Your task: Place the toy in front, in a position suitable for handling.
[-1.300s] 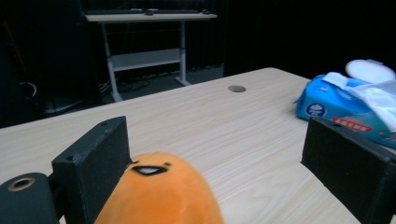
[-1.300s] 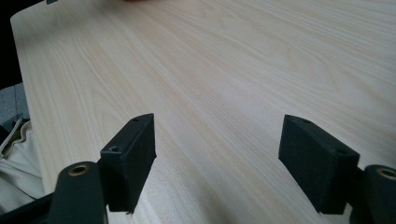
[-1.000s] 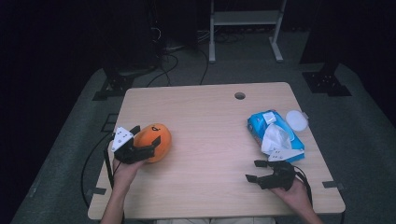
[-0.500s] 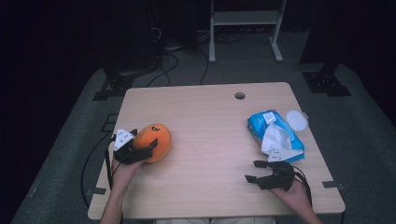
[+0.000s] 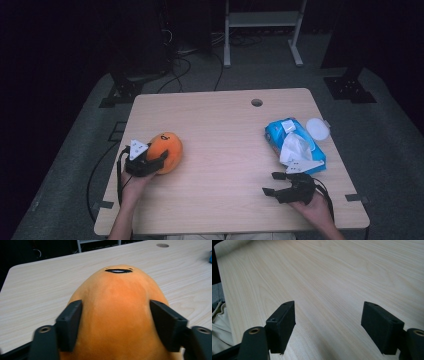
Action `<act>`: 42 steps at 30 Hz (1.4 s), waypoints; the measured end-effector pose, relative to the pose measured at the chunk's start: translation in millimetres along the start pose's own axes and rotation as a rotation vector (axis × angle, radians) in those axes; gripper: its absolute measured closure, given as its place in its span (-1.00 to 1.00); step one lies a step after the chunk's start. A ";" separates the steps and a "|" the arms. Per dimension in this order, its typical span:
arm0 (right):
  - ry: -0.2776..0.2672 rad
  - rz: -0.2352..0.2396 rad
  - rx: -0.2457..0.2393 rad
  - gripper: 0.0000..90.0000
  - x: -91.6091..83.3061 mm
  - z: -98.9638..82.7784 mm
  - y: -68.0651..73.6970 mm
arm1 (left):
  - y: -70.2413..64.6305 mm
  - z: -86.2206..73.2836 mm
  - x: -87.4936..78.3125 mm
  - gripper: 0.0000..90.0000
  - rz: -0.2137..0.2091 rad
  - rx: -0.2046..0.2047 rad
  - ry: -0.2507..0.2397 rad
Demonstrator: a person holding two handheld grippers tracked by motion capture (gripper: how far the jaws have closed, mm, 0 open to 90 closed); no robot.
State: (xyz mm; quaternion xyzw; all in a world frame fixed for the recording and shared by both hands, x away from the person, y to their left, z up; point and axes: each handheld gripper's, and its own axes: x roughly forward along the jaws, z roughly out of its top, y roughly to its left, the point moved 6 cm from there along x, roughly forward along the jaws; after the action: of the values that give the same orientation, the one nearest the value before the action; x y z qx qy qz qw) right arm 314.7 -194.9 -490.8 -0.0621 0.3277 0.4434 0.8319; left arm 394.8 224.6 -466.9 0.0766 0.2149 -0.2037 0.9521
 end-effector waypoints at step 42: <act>-0.041 -0.019 0.018 -0.42 -12.8 2.0 -8.6 | -74.2 48.9 -20.2 0.22 -0.272 -0.085 -0.184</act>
State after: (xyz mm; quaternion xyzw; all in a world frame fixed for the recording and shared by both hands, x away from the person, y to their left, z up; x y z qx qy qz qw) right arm 317.4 -208.1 -483.1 -0.0486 0.3140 0.4338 0.8431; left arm 365.4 153.1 -418.5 -0.0125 0.1435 -0.3273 0.9339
